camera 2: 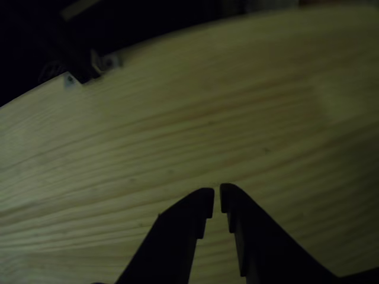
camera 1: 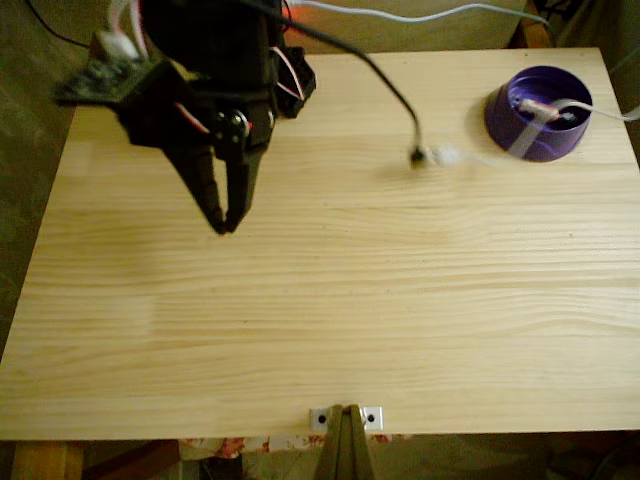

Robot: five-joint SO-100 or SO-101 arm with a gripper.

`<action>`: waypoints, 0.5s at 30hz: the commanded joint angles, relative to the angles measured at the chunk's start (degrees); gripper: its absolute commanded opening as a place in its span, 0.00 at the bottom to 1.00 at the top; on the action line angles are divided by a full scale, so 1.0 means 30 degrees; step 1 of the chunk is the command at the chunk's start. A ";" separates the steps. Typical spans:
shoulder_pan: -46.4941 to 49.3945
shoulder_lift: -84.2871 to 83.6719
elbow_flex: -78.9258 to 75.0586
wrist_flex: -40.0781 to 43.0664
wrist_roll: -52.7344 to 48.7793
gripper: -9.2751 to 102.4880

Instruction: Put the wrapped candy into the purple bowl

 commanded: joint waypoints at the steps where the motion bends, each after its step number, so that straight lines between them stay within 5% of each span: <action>1: 0.0732 0.2168 0.1201 0.0205 0.0703 0.08; 15: 0.2256 0.9023 0.6592 0.1143 -0.0938 0.09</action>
